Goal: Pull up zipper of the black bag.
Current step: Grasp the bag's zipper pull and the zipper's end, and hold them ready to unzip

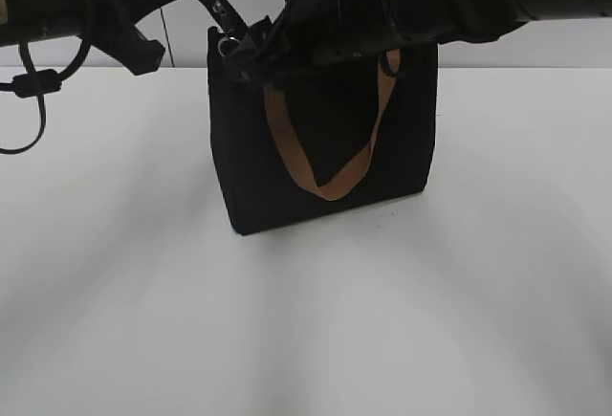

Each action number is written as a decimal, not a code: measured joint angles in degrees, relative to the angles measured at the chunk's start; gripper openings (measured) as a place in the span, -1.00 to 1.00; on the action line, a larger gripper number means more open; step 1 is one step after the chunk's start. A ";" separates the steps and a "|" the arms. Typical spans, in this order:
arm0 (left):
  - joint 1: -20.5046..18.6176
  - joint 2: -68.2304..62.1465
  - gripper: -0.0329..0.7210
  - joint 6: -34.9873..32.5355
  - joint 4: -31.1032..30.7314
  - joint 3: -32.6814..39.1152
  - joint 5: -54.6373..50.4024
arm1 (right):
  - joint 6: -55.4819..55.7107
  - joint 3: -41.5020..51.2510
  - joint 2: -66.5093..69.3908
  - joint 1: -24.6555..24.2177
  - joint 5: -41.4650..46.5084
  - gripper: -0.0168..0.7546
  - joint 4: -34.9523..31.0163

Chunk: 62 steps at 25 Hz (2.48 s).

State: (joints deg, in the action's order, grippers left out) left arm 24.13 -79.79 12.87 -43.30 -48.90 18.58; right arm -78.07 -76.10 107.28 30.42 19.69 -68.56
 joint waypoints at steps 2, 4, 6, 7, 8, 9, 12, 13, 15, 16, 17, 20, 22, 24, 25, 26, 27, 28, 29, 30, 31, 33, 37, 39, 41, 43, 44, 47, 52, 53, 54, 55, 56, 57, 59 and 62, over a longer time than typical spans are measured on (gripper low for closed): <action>0.00 0.00 -0.87 0.00 0.07 0.00 0.24 | 0.00 0.00 0.04 0.00 0.00 -0.03 -0.38; 0.00 0.00 -0.87 0.00 0.31 0.00 0.97 | 0.00 0.00 0.04 0.00 0.00 -0.07 -0.91; 0.00 0.00 -0.87 0.00 0.41 0.00 1.51 | 0.00 0.00 0.04 0.00 0.00 -0.19 -1.24; 0.00 0.00 -0.87 0.00 0.41 0.00 1.71 | 0.00 0.00 0.04 0.00 0.00 -0.27 -1.26; 0.00 0.00 -0.87 0.00 0.48 0.00 1.72 | 0.00 0.00 0.04 0.00 0.00 -0.36 -1.26; 0.00 0.00 -0.87 0.00 0.48 0.00 1.72 | 0.00 0.00 0.04 0.00 0.00 -0.42 -1.26; 0.00 0.00 -0.87 0.00 0.48 0.00 1.72 | 0.31 0.00 0.04 0.00 0.00 -0.64 -1.38; 0.00 0.00 -0.87 0.00 0.48 0.00 1.72 | 0.51 0.00 0.04 0.00 0.00 -0.73 -1.45; 0.00 0.00 -0.87 0.00 0.48 0.00 1.72 | 0.78 0.00 0.04 0.00 0.11 -0.92 -1.45; 0.00 0.00 -0.87 0.00 0.51 0.00 1.67 | 0.85 0.00 0.04 0.00 0.25 -0.97 -1.50; 0.00 0.00 -0.87 0.00 0.51 0.00 1.67 | 0.91 0.00 0.04 0.00 0.38 -1.00 -1.49; 0.00 0.00 -0.87 0.00 0.58 0.00 1.32 | 1.31 0.00 -0.45 0.00 0.58 -1.00 -1.49; 0.00 0.00 -0.87 0.00 1.01 0.00 0.36 | 1.63 0.00 -1.10 0.00 0.65 -1.00 -1.49; 0.00 0.00 -0.87 0.00 1.21 0.00 -1.08 | 2.57 0.00 -1.51 -0.06 0.65 -1.00 -1.23; 0.00 0.00 -0.87 0.00 1.32 0.00 -1.85 | 3.09 0.00 -1.64 -0.11 0.65 -1.00 -1.01; 0.00 0.00 -0.87 0.00 1.33 0.00 -2.62 | 3.78 0.00 -1.64 -0.16 0.70 -1.00 -0.60; 0.00 0.00 -0.87 0.00 1.38 0.00 -3.53 | 4.53 0.00 -1.64 -0.16 0.89 -1.00 0.00; 0.00 0.00 -0.87 0.00 1.43 0.00 -4.33 | 5.36 0.00 -1.64 -0.16 1.14 -1.00 0.94; 0.00 0.00 -0.87 0.00 1.49 0.00 -5.18 | 6.19 0.00 -1.64 -0.16 1.49 -1.00 1.96; 0.00 0.00 -0.87 0.00 1.48 0.00 -5.80 | 7.23 0.00 -1.69 -0.16 1.90 -1.00 2.97; 0.00 0.00 -0.87 0.00 1.48 0.00 -6.40 | 8.31 0.00 -1.69 -0.21 2.33 -1.00 3.80; 0.00 0.02 -0.87 0.00 1.48 0.00 -7.21 | 10.22 0.00 -1.75 -0.35 3.03 -1.00 5.66; -0.50 0.02 -0.87 0.00 1.48 0.00 -8.00 | 12.85 0.00 -2.36 -0.57 3.94 -1.00 8.93; -0.75 0.02 -0.87 0.00 1.50 0.00 -8.21 | 13.69 0.00 -2.84 -1.07 4.24 -1.00 9.43; -0.88 0.02 -0.87 0.00 1.50 0.00 -8.40 | 14.80 0.00 -3.06 -2.21 4.23 -1.00 9.58; -0.88 0.02 -0.87 0.00 1.50 0.00 -8.78 | 15.75 -0.01 -3.11 -3.43 4.23 -1.00 9.77; -0.88 0.02 -0.87 0.00 1.50 0.00 -8.93 | 15.99 -0.01 -3.11 -4.01 4.23 -1.00 9.83; -0.88 0.02 -0.87 0.00 1.50 0.00 -9.65 | 16.32 -0.01 -3.11 -5.07 4.23 -1.00 9.83; -0.88 0.02 -0.87 0.00 1.54 0.00 -10.49 | 16.83 -0.01 -3.11 -6.51 4.06 -1.00 9.93; -0.88 0.02 -0.87 0.00 1.54 0.00 -10.76 | 17.00 -0.01 -3.11 -6.78 4.06 -1.00 9.93; -0.88 0.02 -0.87 0.00 1.54 0.00 -11.12 | 17.27 -0.01 -3.11 -7.16 4.06 -1.00 9.98; -0.94 0.02 -0.87 0.00 1.49 0.00 -11.36 | 17.60 -0.01 -3.11 -7.60 4.06 -1.00 9.98; -1.01 0.02 -0.87 0.00 1.49 0.00 -11.59 | 17.90 -0.01 -3.11 -8.08 4.12 -1.00 9.98; -1.25 0.02 -0.87 0.00 1.49 0.00 -11.66 | 18.14 -0.01 -3.11 -8.43 4.21 -1.00 9.98; -2.02 0.02 -0.87 0.00 1.49 0.00 -11.58 | 18.79 -0.01 -3.11 -9.33 4.39 -1.00 10.56; -3.42 0.02 -0.87 0.00 1.55 0.00 -11.41 | 20.19 -0.01 -3.11 -10.31 4.78 -1.00 11.87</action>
State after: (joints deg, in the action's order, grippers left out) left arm 20.71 -79.77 12.87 -41.75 -48.90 7.17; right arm -57.87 -76.11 104.17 20.11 24.47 -56.69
